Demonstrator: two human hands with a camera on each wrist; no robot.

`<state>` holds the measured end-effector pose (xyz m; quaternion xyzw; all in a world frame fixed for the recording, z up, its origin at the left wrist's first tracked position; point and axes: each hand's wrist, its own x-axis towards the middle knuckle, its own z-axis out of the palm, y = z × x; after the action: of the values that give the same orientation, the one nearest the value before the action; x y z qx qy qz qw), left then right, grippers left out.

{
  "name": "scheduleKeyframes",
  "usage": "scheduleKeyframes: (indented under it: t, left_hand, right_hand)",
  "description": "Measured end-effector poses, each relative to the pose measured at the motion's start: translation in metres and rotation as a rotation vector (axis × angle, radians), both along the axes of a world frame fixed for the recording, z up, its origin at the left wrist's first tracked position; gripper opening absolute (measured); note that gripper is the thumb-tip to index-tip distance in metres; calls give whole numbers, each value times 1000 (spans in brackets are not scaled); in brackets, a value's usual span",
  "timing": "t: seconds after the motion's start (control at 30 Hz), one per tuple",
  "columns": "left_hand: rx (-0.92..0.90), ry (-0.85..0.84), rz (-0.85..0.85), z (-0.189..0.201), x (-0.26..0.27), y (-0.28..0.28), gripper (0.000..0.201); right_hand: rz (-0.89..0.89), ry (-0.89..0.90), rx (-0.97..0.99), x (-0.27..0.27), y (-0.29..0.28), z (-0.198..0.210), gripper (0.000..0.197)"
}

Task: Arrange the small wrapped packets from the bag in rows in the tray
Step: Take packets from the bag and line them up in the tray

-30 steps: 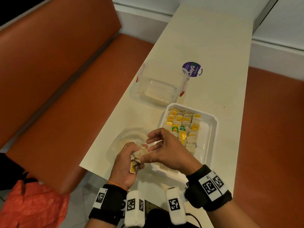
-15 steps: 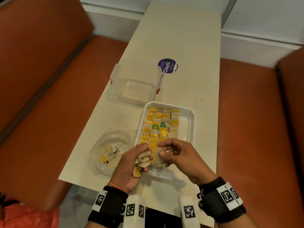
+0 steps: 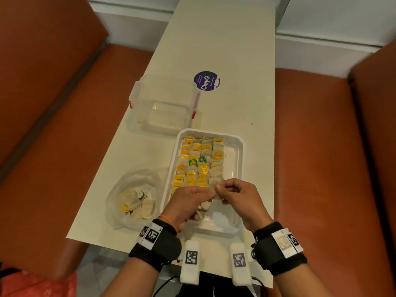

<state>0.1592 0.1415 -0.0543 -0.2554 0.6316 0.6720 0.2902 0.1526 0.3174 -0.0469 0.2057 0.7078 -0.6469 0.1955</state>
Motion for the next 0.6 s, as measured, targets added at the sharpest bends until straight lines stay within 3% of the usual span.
scheduleKeyframes:
  t: [0.17, 0.27, 0.47, 0.6]
  left_hand:
    - [-97, -46, -30, -13, -9, 13, 27]
    - [-164, -89, -40, -17, -13, 19, 17]
    - [-293, -116, -72, -19, -20, 28, 10]
    - [-236, -102, -41, -13, -12, 26, 14]
  right_hand:
    - [113, 51, 348, -8, 3, -12, 6]
    - [235, 59, 517, -17, 2, -26, 7]
    - [368, 51, 675, -31, -10, -41, 11]
    - [413, 44, 753, -38, -15, -41, 10]
